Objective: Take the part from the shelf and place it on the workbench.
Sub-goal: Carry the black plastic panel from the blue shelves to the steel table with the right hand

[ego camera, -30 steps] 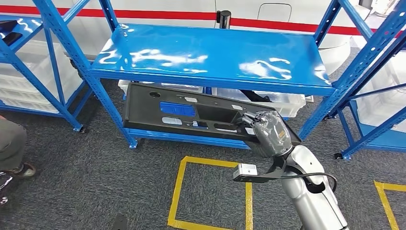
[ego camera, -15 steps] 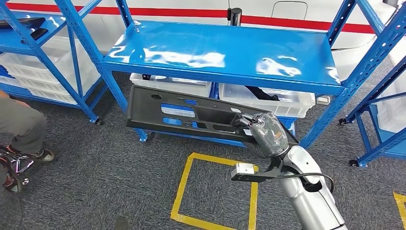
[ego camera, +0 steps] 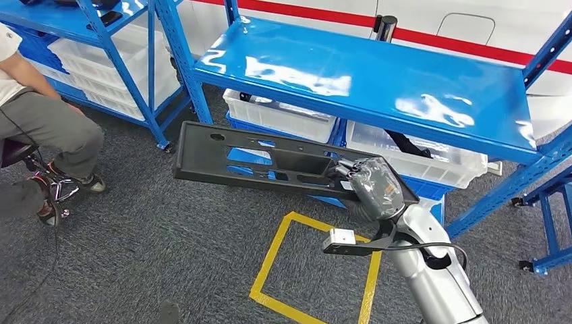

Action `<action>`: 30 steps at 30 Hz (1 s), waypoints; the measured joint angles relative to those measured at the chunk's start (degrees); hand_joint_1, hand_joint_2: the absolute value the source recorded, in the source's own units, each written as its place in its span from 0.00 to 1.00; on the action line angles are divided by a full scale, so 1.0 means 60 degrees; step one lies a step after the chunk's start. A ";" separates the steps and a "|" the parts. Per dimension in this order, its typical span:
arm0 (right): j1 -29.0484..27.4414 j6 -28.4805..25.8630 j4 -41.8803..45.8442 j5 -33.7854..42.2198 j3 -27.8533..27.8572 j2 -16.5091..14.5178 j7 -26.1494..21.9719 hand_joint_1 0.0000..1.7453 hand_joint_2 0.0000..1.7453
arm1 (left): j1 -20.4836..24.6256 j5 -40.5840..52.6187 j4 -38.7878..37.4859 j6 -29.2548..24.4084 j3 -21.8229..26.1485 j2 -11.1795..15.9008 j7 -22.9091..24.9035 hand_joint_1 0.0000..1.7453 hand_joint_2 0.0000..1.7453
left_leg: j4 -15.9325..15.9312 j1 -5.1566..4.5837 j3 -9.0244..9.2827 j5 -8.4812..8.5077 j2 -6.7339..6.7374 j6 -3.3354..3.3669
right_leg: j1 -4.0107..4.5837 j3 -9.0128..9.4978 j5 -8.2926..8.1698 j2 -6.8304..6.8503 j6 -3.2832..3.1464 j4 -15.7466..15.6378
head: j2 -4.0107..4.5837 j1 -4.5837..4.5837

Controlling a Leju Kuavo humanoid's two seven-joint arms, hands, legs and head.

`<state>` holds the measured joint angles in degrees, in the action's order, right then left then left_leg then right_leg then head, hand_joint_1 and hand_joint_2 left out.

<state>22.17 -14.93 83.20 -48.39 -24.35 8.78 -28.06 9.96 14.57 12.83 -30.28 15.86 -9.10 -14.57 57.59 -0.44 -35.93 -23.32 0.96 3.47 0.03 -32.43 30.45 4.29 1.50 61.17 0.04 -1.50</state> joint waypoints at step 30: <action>-0.0208 -0.0084 -0.0032 -0.0153 -0.0120 -0.0063 0.0144 0.99 1.00 | -0.0016 0.0121 0.0014 -0.0181 0.0002 -0.0076 -0.0222 0.00 1.00 | 0.0119 0.0048 -0.0111 -0.0062 -0.0020 -0.0174 | -0.0124 0.0116 -0.0085 0.0186 0.0212 -0.0238 | 0.0000 -0.0040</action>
<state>20.92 -15.43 83.01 -49.31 -25.08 8.40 -27.20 9.86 15.29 12.91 -31.36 15.87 -9.55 -15.90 58.30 -0.16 -36.59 -23.69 0.84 2.43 -0.71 -31.73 29.94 5.41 2.77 59.74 0.04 -1.74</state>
